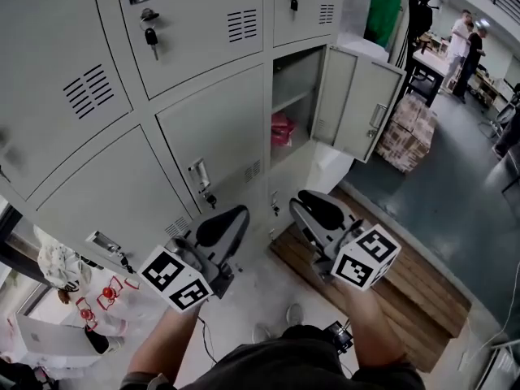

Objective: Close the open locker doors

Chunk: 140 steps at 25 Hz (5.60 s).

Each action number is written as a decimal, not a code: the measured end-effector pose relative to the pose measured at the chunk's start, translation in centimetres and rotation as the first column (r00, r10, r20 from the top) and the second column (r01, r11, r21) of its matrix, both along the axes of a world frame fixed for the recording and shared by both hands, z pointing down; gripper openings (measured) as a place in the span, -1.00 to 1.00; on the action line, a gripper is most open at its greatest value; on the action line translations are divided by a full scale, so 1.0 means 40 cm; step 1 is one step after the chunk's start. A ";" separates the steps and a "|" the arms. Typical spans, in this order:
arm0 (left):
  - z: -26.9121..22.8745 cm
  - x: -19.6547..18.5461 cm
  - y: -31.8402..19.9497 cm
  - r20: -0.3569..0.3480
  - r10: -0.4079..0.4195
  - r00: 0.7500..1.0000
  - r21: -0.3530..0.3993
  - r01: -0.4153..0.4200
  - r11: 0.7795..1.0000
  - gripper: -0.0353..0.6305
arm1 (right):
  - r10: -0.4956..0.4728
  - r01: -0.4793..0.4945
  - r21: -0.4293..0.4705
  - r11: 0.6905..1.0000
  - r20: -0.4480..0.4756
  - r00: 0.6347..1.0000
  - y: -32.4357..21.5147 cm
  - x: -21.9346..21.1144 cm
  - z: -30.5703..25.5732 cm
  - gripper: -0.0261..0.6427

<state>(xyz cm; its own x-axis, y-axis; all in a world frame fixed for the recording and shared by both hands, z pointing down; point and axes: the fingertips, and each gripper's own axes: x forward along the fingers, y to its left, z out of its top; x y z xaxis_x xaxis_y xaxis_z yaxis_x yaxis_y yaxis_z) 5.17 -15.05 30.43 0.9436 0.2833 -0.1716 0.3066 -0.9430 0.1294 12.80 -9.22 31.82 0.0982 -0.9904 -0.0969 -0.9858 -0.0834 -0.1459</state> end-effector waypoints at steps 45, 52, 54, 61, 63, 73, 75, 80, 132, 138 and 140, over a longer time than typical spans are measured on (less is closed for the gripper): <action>0.056 0.949 0.229 0.093 0.078 0.993 -0.005 -0.078 0.997 -0.87 | 0.147 -0.146 -0.007 0.989 0.052 0.988 0.270 0.995 0.064 -0.73; 0.060 1.015 0.228 0.104 0.089 0.991 0.001 -0.089 0.996 -0.87 | 0.187 -0.187 -0.001 0.982 0.050 0.981 0.295 1.083 0.068 -0.73; 0.062 1.031 0.231 0.108 0.093 0.990 0.003 -0.094 0.996 -0.87 | 0.196 -0.197 0.002 0.980 0.054 0.979 0.301 1.101 0.070 -0.73; 0.069 1.081 0.245 0.118 0.115 0.986 0.008 -0.117 0.993 -0.87 | 0.208 -0.209 0.002 0.978 0.071 0.975 0.313 1.151 0.090 -0.73; 0.071 1.093 0.242 0.120 0.115 0.986 0.009 -0.117 0.993 -0.87 | 0.207 -0.208 0.005 0.978 0.074 0.975 0.312 1.163 0.091 -0.73; 0.068 1.139 0.223 0.122 0.112 0.986 0.014 -0.115 0.993 -0.87 | 0.170 -0.170 -0.011 0.985 0.079 0.982 0.280 1.199 0.099 -0.64; 0.070 1.141 0.221 0.124 0.112 0.986 0.013 -0.114 0.993 -0.87 | 0.163 -0.163 -0.011 0.987 0.088 0.983 0.275 1.204 0.104 -0.64; 0.076 1.141 0.209 0.130 0.099 0.987 0.006 -0.100 0.995 -0.87 | 0.134 -0.133 -0.014 0.991 0.120 0.984 0.262 1.211 0.121 -0.64; 0.073 0.810 0.093 0.108 0.070 0.992 -0.025 -0.068 0.997 -0.87 | 0.032 -0.027 -0.059 0.998 0.089 0.996 0.138 0.856 0.129 -0.50; 0.071 0.777 0.075 0.106 0.059 0.993 -0.024 -0.056 0.998 -0.87 | 0.001 0.005 -0.068 0.998 0.081 0.997 0.104 0.812 0.130 -0.49; 0.070 0.765 0.068 0.106 0.052 0.993 -0.024 -0.050 0.998 -0.87 | -0.008 0.013 -0.074 0.997 0.073 0.997 0.093 0.796 0.130 -0.49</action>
<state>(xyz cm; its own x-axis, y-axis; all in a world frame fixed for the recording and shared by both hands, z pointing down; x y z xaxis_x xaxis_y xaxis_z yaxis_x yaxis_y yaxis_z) 35.78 -12.33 33.22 0.9412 0.3289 -0.0777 0.3378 -0.9231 0.1840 44.65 -5.52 37.00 0.0918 -0.9956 -0.0160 -0.9737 -0.0864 -0.2108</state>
